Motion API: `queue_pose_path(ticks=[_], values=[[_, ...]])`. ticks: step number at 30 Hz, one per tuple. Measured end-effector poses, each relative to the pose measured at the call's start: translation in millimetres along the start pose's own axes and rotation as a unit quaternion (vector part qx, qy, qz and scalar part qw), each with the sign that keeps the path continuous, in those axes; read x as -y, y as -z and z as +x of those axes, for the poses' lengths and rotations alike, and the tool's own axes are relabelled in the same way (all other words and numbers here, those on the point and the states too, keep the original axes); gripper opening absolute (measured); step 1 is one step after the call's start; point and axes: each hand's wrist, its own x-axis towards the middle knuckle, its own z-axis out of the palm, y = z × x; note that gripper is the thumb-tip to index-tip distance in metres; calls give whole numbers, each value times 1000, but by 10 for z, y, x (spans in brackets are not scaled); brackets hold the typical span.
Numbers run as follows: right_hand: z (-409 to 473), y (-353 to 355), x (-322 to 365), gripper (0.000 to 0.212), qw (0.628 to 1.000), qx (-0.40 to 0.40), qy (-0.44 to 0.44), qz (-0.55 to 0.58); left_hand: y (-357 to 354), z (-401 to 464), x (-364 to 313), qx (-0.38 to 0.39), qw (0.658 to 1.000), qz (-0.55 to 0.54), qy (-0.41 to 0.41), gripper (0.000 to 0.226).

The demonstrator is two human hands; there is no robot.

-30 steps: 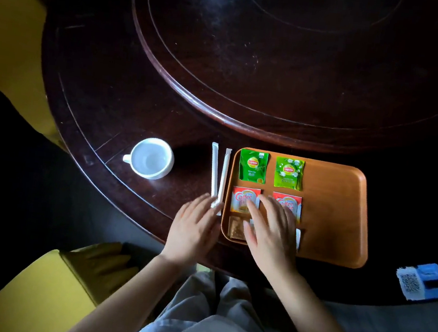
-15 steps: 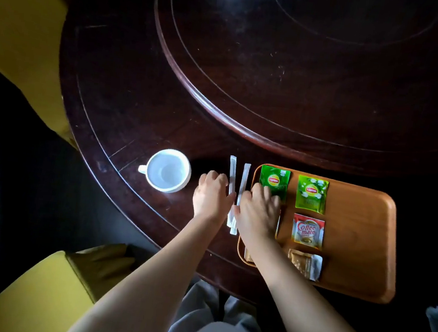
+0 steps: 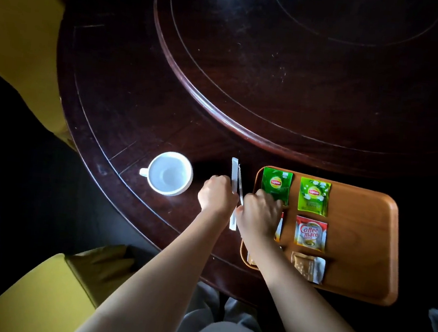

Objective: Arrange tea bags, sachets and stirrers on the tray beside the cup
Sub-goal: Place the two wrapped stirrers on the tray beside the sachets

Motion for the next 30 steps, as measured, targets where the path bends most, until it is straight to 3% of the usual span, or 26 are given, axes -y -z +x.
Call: queue_pose_path(ticks=[5,10,14,17,21,24,30], values=[[-5,83,-38,18,991,-16,-61,120,9,-19,-29,6,1000,20,6,17],[-24,130,-312,9,919,12,-140,369,-8,-33,-47,-4,999,51,-4,21],[-67,242,-655,4,873,23,-183,451,-32,-62,-55,-16,998,57,-19,20],[-113,319,-880,23,859,11,-212,465,-1,-73,-50,-12,1000,26,11,17],[-221,369,-1191,12,846,23,-246,473,127,-177,-10,-35,995,-75,64,15],[-321,393,-1492,13,840,-7,-254,480,146,-370,-113,-52,983,-172,30,12],[-387,344,-1967,17,880,-42,-265,392,-134,-738,-685,62,963,-263,1,9]])
